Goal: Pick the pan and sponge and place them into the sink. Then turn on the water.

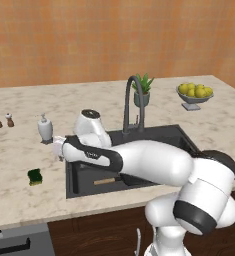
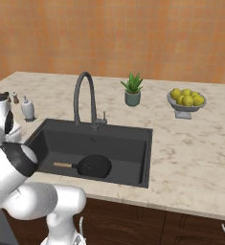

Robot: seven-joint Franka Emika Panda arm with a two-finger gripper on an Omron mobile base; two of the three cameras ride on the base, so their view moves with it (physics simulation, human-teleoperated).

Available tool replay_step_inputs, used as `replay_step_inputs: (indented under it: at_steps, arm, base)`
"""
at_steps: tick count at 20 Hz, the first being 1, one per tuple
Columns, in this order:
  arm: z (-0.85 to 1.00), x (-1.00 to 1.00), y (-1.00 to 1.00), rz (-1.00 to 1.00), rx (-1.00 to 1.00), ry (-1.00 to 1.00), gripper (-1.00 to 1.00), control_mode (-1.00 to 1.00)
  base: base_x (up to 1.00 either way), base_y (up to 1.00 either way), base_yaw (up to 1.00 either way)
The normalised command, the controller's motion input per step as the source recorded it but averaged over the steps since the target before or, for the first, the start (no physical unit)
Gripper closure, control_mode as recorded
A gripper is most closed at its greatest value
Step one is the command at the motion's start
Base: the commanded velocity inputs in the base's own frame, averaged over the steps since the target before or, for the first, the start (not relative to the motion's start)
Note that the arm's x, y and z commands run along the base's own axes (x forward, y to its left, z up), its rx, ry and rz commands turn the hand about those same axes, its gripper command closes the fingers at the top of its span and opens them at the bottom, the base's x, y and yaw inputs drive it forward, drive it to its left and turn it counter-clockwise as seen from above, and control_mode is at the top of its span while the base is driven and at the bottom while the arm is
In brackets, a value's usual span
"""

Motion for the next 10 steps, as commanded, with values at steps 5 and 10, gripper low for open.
replay_step_inputs:
  at_steps: [5,10]
  arm:
    - [-0.23,0.00,0.55,0.08,-0.17,-0.07,-1.00,-1.00]
    - [-0.03,0.00,0.58,0.14,-0.18,-0.05,-1.00,-1.00]
  base:
    - [0.00,0.00,0.00]
    - [0.00,0.00,0.00]
